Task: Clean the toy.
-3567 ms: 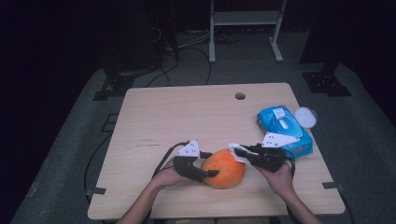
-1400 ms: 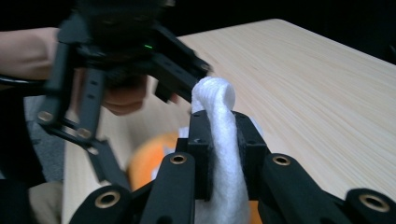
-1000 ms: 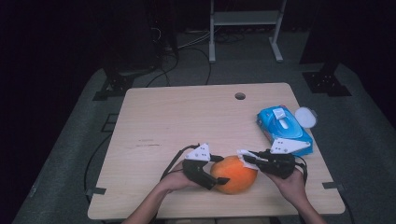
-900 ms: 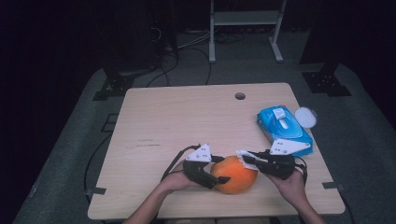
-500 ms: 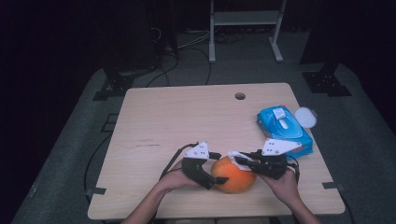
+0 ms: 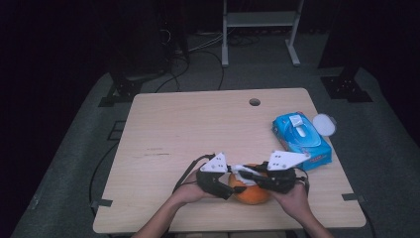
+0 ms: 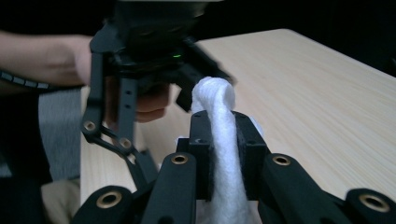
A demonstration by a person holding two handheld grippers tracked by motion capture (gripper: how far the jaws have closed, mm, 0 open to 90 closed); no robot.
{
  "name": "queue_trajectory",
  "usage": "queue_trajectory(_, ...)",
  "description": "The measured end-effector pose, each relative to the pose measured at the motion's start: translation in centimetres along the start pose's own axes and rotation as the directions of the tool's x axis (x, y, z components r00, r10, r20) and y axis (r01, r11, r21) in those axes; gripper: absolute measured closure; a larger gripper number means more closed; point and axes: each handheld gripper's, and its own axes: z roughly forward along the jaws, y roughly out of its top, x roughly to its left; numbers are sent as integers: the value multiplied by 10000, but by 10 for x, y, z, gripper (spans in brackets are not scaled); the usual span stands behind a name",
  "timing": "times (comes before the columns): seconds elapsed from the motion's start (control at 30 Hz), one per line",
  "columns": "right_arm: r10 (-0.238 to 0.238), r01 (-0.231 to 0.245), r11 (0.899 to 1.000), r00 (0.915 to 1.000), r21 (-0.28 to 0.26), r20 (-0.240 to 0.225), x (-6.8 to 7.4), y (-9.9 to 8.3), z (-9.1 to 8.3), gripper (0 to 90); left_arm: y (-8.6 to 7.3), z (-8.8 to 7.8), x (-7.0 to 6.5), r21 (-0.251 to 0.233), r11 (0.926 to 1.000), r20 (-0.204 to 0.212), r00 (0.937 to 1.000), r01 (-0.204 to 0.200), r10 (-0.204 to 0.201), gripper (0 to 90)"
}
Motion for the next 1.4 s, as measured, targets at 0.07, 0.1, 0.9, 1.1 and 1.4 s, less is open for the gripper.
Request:
queue_trajectory(0.07, -151, 149, 9998, 9998, 147, 140, -1, 1, 3, 796, -4, -2, 2, -13, 9999, 83, 9999, 151, -151, 336)
queue_trajectory(0.1, 0, -3, 9999, 9998, 145, 191, -4, 0, 2, 796, -4, -2, 2, -13, 9999, 83, 9999, 151, -151, 336)
queue_trajectory(0.9, 2020, -1969, 9788, 9736, -564, 1064, -43, -43, -46, 795, -21, -9, 20, 245, 9951, 325, 9948, 959, -967, 319)
queue_trajectory(1.1, 2361, -2313, 9713, 9657, -554, 1079, -46, -54, -53, 794, -22, -10, 19, 153, 9959, 374, 9953, 892, -898, 318)
queue_trajectory(1.4, 2295, -2244, 9725, 9690, -629, 911, -39, -50, -51, 793, -20, -7, 18, -18, 9959, 399, 9951, 908, -907, 314)
